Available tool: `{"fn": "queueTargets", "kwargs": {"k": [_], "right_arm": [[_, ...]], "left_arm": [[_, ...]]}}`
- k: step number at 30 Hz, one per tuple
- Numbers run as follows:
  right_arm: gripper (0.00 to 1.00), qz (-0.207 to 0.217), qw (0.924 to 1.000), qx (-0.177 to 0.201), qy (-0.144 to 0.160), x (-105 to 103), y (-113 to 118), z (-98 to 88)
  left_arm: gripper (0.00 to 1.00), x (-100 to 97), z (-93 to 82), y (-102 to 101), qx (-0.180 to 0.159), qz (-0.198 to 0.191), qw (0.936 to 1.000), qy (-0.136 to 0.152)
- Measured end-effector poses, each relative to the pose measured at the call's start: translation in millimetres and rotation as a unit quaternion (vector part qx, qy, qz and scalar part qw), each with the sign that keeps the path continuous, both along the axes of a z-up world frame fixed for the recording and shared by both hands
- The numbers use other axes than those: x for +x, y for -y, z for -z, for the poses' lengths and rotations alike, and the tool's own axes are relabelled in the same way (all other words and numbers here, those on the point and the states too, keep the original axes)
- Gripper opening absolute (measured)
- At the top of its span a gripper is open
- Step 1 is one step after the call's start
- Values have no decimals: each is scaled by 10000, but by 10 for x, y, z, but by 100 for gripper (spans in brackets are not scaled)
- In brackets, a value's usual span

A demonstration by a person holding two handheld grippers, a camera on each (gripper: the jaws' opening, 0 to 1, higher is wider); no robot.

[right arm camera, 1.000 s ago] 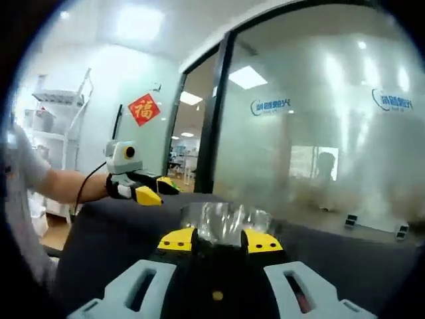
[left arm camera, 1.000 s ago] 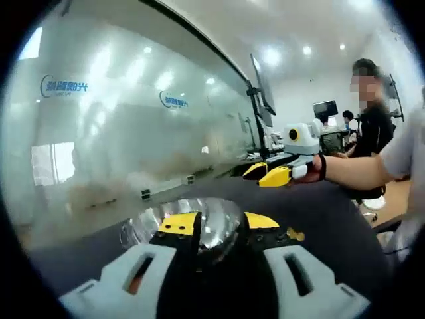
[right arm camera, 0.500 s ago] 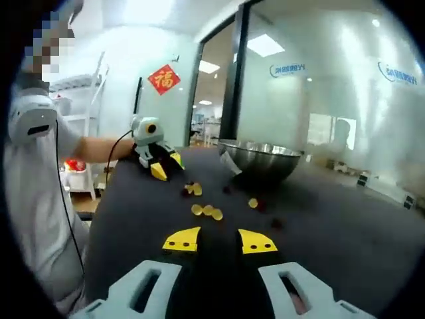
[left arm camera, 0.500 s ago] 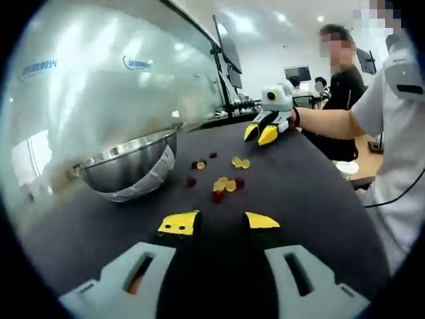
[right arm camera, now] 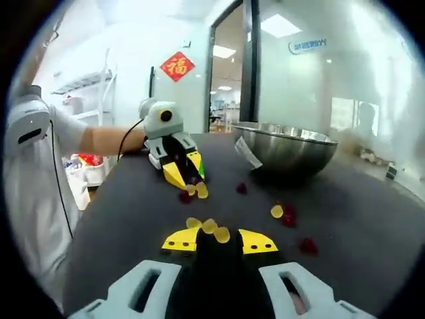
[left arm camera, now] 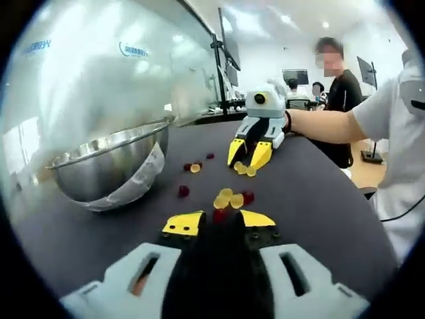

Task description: Pick candy and put bowl

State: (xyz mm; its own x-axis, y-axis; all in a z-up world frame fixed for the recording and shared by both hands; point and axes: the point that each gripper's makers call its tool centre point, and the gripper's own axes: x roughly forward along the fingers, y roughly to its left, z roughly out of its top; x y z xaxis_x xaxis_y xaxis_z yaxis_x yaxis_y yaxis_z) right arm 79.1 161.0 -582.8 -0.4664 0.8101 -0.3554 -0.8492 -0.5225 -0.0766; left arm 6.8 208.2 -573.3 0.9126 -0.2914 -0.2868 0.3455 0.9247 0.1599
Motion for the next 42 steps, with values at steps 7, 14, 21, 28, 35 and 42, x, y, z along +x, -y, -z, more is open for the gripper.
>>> {"fn": "queueTargets", "kwargs": {"k": [7,14,21,28,35,42], "right_arm": [[5,4,10000,38,10,-3,21,10],[4,-23,10000,80,11,-15,41,6],[4,-57,9997,210,-69,1,96,-65],[4,-103,9996,247,-108,-33,136,-91],[4,-116,9987,487,-82,-26,127,-194],[4,210,9921,1236,72,57,-150,-813]], "left_arm": [[4,10,5,13,-27,45,10000,-16],[1,6,-12,46,163,61,9998,96],[1,-12,-38,148,256,17,9995,177],[1,-26,-66,145,326,-38,9992,247],[1,-34,-272,102,140,-119,9983,550],[2,131,-976,-147,-55,-385,9915,1240]]}}
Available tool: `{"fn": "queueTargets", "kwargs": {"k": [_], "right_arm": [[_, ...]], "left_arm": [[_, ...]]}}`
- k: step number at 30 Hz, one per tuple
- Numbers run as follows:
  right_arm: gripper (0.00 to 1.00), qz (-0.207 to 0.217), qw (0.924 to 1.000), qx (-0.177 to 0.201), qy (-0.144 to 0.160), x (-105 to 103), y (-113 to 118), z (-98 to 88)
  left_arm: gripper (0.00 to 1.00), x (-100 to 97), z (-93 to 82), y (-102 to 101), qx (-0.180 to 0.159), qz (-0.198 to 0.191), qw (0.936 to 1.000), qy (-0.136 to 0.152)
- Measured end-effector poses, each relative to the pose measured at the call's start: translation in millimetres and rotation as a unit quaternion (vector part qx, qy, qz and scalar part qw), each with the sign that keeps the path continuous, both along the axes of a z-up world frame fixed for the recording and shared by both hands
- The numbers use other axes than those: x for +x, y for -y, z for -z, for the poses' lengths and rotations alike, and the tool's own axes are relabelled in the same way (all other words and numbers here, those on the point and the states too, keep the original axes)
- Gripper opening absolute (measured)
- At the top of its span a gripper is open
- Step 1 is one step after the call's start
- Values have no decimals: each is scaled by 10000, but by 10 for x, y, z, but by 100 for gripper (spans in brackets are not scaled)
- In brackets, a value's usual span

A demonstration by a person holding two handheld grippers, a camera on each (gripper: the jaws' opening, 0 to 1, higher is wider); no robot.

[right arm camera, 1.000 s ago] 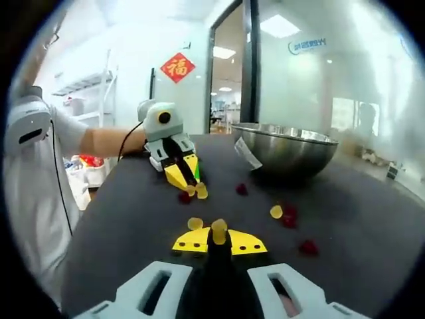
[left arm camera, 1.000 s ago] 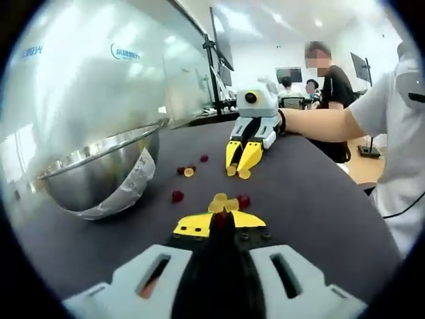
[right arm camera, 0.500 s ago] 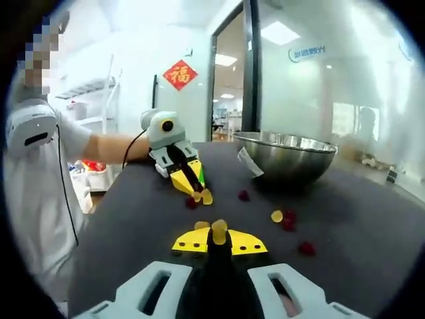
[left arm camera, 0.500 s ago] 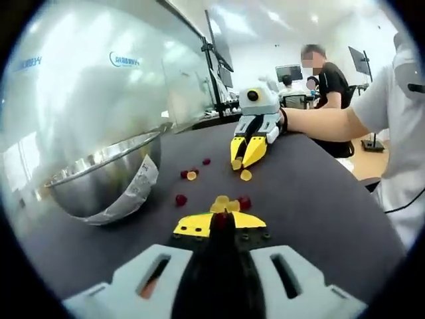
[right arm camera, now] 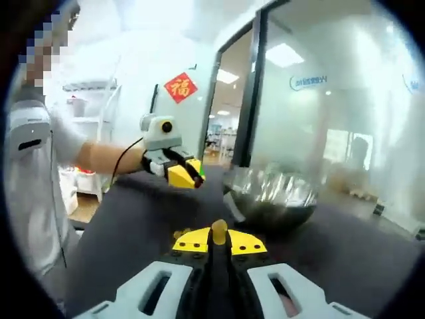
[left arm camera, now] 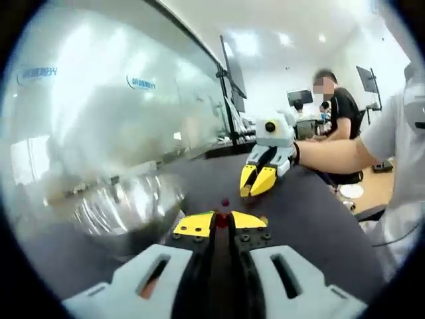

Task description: Pick candy and put bowl

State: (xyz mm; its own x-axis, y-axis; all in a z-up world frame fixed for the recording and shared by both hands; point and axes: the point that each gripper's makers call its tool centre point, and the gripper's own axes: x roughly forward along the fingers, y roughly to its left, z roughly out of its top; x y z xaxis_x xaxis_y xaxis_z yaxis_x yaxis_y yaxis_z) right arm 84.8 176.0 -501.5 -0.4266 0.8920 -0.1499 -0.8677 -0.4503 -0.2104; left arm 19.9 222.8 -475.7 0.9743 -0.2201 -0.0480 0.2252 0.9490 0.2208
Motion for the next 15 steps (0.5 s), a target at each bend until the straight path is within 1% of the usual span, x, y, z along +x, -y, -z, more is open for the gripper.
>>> {"fn": "queueTargets", "kwargs": {"k": [2,3,5,6,8,10,11,12,13,15], "right_arm": [[4,243,9992,304,0,74,-169,-276],[4,381,9986,360,-104,124,-264,-386],[4,718,9962,471,-174,249,-466,-567],[3,889,9947,457,-254,321,-599,-648],[3,994,9937,445,-282,359,-772,-735],[3,1029,9935,438,-218,353,-900,-778],[3,1092,9931,408,-137,366,-973,-791],[3,1132,9928,391,-58,376,-1041,-808],[3,1140,9927,380,-37,381,-1101,-830],[3,1214,9919,378,-21,413,-1192,-867]], "left_arm": [[2,83,-167,-140,119,-161,9998,98],[2,133,-234,-223,179,-226,9995,123],[2,242,-348,-475,109,-575,9982,160],[2,298,-400,-609,50,-718,9973,164],[2,360,-466,-747,24,-865,9960,213],[2,426,-510,-872,103,-1009,9946,224],[2,456,-522,-931,140,-1105,9935,218],[2,480,-546,-1015,344,-1248,9913,253],[2,508,-553,-1057,379,-1314,9903,236],[2,548,-577,-1100,293,-1325,9904,243]]}}
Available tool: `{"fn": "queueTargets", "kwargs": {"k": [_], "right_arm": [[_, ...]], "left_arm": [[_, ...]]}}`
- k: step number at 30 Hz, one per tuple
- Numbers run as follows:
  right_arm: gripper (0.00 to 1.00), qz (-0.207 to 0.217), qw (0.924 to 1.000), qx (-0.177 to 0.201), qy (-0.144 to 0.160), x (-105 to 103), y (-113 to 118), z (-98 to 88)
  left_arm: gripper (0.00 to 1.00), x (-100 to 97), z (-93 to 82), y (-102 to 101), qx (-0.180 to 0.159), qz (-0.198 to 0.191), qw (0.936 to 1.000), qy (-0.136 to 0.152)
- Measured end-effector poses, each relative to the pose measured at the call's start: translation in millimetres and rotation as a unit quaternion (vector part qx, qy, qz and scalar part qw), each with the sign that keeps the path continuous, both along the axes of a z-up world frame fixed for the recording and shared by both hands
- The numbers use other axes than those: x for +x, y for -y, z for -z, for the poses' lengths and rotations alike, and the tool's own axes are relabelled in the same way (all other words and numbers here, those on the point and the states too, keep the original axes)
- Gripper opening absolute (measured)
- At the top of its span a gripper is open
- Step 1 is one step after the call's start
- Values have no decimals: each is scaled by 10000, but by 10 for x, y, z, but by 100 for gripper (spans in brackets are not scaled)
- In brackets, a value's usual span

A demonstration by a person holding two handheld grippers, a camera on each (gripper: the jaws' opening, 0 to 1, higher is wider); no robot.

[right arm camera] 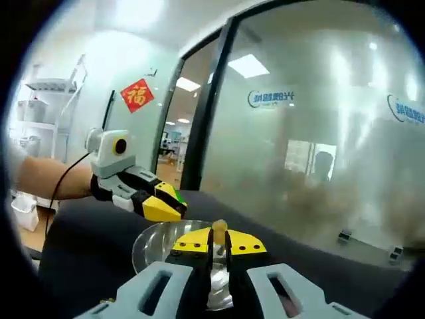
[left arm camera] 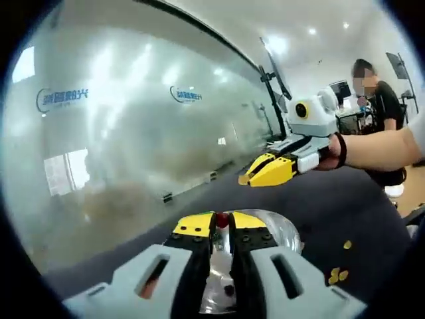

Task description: Pick candy and put bowl

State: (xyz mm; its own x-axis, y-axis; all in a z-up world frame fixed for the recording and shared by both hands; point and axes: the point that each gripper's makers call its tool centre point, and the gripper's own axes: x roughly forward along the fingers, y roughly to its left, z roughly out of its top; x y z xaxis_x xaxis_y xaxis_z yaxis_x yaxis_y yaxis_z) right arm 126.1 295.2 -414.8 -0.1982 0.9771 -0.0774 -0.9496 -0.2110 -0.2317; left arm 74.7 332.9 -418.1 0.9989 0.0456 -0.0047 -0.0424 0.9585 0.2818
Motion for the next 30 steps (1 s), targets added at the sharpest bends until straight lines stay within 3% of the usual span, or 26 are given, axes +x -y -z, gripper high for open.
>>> {"fn": "queueTargets", "kwargs": {"k": [7,9,10,12,13,14,15,16,25,28,30], "right_arm": [[4,202,9997,-116,-106,67,-75,99],[5,-111,9995,-46,-284,-38,-55,86],[8,-101,9998,-13,-185,-34,-57,84],[34,-109,9999,30,-24,-39,-69,71],[38,-294,9995,119,28,-105,-55,44],[33,-410,9991,96,-20,-150,-31,45],[26,-368,9993,89,-22,-132,-25,43],[26,-360,9993,85,-10,-141,-27,44],[25,-454,9989,-60,42,-175,55,182],[25,-467,9989,25,-102,-172,359,285],[25,-470,9988,55,93,-157,805,518]], "left_arm": [[2,28,100,-77,-51,-99,9999,-33],[4,8,123,-111,-14,-171,9998,-23],[8,-7,127,-122,52,-196,9998,8],[36,-14,164,-111,-46,-80,10000,-2],[42,-18,194,-94,-121,-8,9999,-46],[40,-30,210,-93,-126,-27,9999,-86],[32,-46,227,-82,-103,-31,9999,-108],[27,-52,230,-81,-113,-42,9999,-119],[28,-91,264,159,-84,186,9996,-180],[26,-293,314,295,-214,144,9997,-47],[24,-624,419,542,-283,476,9983,190]]}}
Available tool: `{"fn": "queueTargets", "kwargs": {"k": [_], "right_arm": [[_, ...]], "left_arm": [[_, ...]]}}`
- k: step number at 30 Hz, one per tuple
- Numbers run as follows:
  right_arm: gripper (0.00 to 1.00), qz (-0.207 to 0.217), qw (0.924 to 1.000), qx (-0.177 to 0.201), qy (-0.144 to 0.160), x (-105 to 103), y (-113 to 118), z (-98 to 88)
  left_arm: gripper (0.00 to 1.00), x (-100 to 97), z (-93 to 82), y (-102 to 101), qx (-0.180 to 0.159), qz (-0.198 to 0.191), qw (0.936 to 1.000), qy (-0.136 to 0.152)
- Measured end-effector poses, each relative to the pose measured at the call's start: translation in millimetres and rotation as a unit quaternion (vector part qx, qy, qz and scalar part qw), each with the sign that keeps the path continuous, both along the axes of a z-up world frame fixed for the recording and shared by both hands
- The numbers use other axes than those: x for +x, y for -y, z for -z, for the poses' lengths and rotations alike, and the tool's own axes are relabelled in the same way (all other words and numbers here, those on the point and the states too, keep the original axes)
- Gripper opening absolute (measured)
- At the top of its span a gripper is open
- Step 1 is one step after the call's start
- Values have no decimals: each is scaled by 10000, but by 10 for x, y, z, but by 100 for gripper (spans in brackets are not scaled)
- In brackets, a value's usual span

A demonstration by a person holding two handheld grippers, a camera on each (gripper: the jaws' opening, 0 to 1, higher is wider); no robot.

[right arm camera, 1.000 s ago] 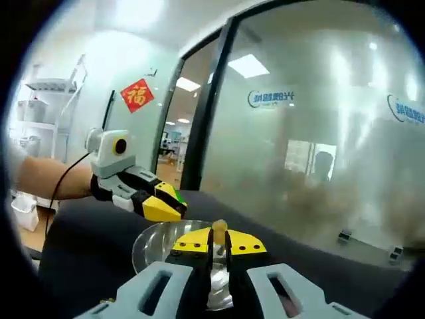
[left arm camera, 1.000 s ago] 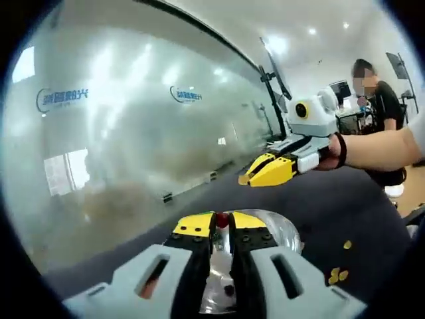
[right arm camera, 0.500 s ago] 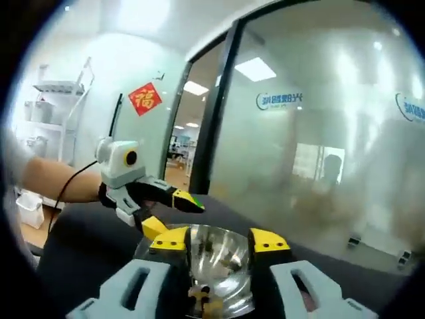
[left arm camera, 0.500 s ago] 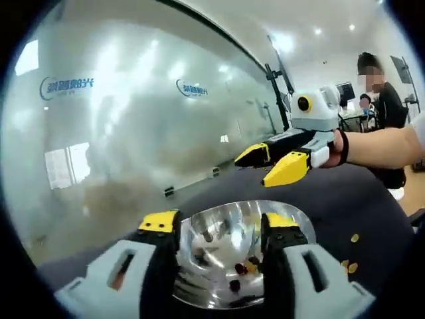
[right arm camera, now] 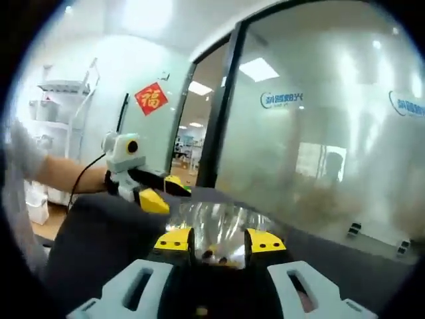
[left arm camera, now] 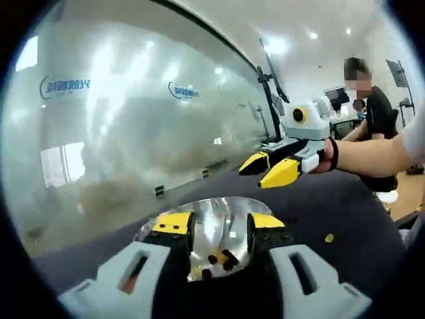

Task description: Pick candy and put bowl

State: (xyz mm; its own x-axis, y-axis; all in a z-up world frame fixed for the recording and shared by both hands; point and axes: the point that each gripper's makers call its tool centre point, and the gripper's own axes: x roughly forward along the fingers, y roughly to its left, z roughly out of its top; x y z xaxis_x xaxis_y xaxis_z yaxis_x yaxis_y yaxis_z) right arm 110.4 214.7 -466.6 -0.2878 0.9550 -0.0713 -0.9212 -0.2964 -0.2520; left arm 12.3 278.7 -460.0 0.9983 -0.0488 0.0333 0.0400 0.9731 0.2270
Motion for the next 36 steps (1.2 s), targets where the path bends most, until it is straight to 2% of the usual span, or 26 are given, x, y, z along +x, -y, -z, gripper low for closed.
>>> {"fn": "queueTargets", "kwargs": {"k": [1,3,5,7,9,10,12,13,14,15,17,19,21,24,27,33,36], "right_arm": [[25,-52,9998,-183,105,23,192,175],[26,93,9971,-706,277,168,510,547],[26,74,9950,-973,222,209,709,770],[25,64,9943,-1064,74,219,868,901],[25,-43,9924,-1230,-59,184,1002,1008],[25,-152,9915,-1292,-88,143,1057,1051],[25,-511,9867,-1534,-163,-10,1165,1141],[25,-603,9859,-1562,2,-50,1173,1158],[24,-619,9859,-1551,1,-79,1156,1152],[21,-705,9844,-1609,-117,-126,1141,1148],[20,-777,9831,-1652,-141,-176,1082,1170],[20,-834,9824,-1663,-160,-212,1034,1165],[20,-929,9809,-1702,-177,-265,968,1167],[20,-1051,9790,-1740,-185,-352,830,1176],[19,-1162,9775,-1753,-170,-426,728,1175],[16,-1355,9745,-1783,-152,-590,577,1177],[12,-1433,9746,-1717,-93,-641,563,1175]], "left_arm": [[24,-142,111,51,67,65,9999,-85],[22,-345,413,114,-23,166,9984,-546],[22,-452,628,176,27,261,9960,-855],[22,-518,798,264,152,402,9932,-1083],[22,-530,897,368,89,554,9916,-1166],[22,-538,974,433,75,712,9889,-1305],[22,-529,1081,512,253,921,9850,-1440],[22,-514,1146,545,229,970,9829,-1547],[20,-483,1100,539,127,931,9848,-1463],[20,-461,1092,539,181,941,9844,-1478],[20,-402,1102,523,219,984,9837,-1492],[20,-304,1133,517,-147,992,9827,-1556],[20,-199,1118,506,115,1061,9829,-1499],[14,-37,1127,542,79,1166,9812,-1533],[10,77,1119,668,273,1284,9801,-1489],[6,167,1121,834,412,1472,9769,-1491],[5,202,1120,823,420,1506,9765,-1484]]}}
